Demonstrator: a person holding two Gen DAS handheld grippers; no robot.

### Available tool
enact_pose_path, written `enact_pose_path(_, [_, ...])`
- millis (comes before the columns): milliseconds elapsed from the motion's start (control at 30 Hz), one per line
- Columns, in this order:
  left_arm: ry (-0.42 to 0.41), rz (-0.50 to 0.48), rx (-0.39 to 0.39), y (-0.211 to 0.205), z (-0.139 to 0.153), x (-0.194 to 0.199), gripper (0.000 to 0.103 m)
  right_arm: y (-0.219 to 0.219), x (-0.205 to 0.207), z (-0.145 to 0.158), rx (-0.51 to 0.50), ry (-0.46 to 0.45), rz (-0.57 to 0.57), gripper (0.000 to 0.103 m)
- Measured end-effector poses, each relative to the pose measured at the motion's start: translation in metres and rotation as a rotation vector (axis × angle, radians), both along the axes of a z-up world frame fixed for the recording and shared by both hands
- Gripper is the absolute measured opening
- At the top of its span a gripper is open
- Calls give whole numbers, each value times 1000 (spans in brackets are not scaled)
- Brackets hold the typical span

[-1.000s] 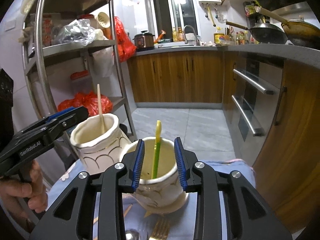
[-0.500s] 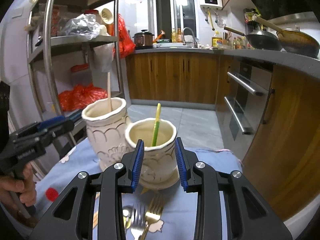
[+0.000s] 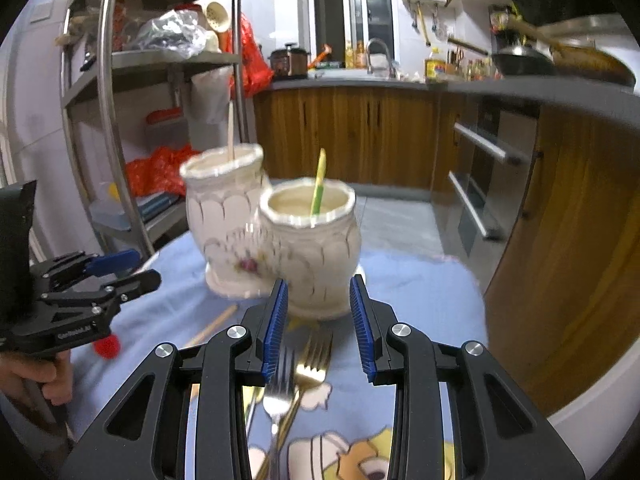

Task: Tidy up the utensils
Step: 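Grasp another wooden chopstick with the left tool while the right tool grasps a silver fork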

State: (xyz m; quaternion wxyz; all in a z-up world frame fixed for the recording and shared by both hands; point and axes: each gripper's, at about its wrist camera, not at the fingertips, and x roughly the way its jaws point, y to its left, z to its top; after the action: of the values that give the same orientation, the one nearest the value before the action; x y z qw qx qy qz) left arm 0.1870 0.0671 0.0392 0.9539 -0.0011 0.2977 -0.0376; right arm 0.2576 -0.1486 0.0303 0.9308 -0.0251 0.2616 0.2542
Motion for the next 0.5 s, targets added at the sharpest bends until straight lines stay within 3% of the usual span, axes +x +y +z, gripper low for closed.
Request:
enact_pose_path(367, [154, -74, 46, -9, -32, -1, 53, -14, -13, -51, -20, 168, 42, 34])
enact_pose_path(500, [190, -93, 63, -12, -39, -3, 46, -8, -22, -62, -36, 213, 90, 33])
